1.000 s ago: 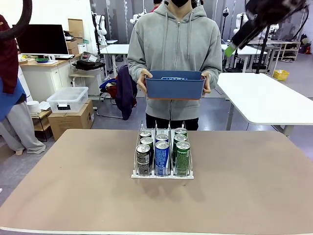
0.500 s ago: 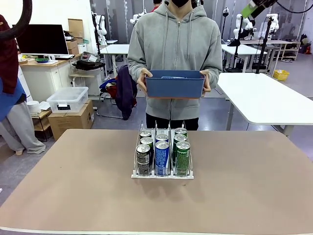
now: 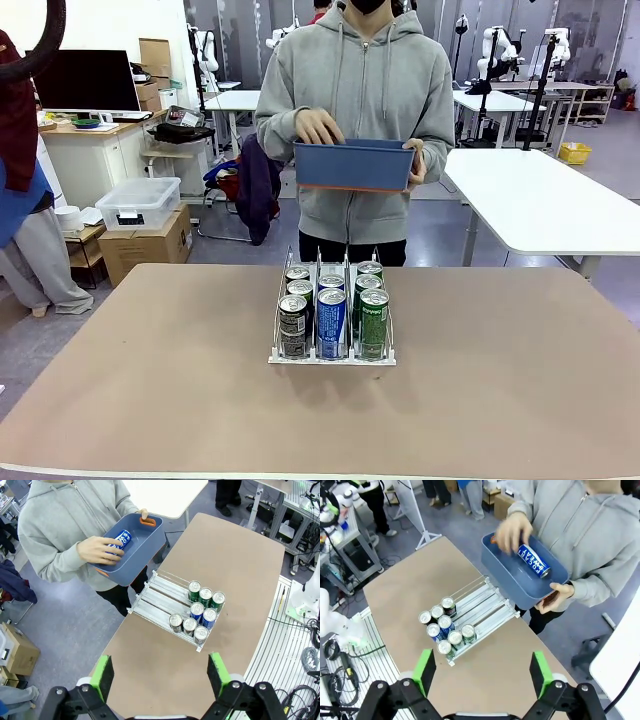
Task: Fill the beverage cans into the dispenser.
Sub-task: Pick up the Ionic drink handed by the human.
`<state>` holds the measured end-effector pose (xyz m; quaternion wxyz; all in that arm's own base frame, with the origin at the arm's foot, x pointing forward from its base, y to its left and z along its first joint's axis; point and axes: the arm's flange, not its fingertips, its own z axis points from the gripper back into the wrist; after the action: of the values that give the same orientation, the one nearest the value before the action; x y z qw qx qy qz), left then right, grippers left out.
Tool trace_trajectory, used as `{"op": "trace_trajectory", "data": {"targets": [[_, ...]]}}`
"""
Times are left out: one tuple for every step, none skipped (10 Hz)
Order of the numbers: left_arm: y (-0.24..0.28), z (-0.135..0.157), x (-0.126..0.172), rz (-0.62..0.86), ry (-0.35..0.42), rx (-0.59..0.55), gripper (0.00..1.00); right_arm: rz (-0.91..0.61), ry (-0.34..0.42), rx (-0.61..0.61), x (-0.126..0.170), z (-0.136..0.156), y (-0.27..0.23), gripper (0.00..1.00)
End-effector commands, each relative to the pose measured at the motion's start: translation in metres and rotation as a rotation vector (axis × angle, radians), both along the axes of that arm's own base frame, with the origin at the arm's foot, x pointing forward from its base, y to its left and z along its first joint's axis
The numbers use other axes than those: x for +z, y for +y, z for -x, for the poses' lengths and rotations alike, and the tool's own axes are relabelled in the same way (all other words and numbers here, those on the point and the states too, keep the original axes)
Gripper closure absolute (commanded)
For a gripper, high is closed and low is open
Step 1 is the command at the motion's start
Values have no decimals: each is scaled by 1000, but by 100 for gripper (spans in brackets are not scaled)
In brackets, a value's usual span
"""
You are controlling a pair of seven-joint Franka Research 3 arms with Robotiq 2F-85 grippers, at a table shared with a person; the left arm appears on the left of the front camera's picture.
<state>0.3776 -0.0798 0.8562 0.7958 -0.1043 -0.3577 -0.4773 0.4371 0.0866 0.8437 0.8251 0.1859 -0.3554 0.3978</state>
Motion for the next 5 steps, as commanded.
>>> {"op": "trace_trajectory", "data": {"targets": [[1, 2, -2, 2, -3, -1, 0, -25, 11, 19, -4, -7, -4, 0], [1, 2, -2, 2, -3, -1, 0, 0, 0, 0, 0, 0, 0, 0], [1, 2, -2, 2, -3, -1, 0, 0, 0, 0, 0, 0, 0, 0], [1, 2, -2, 2, -3, -1, 0, 0, 0, 0, 0, 0, 0, 0], [1, 2, -2, 2, -3, -1, 0, 0, 0, 0, 0, 0, 0, 0]]}}
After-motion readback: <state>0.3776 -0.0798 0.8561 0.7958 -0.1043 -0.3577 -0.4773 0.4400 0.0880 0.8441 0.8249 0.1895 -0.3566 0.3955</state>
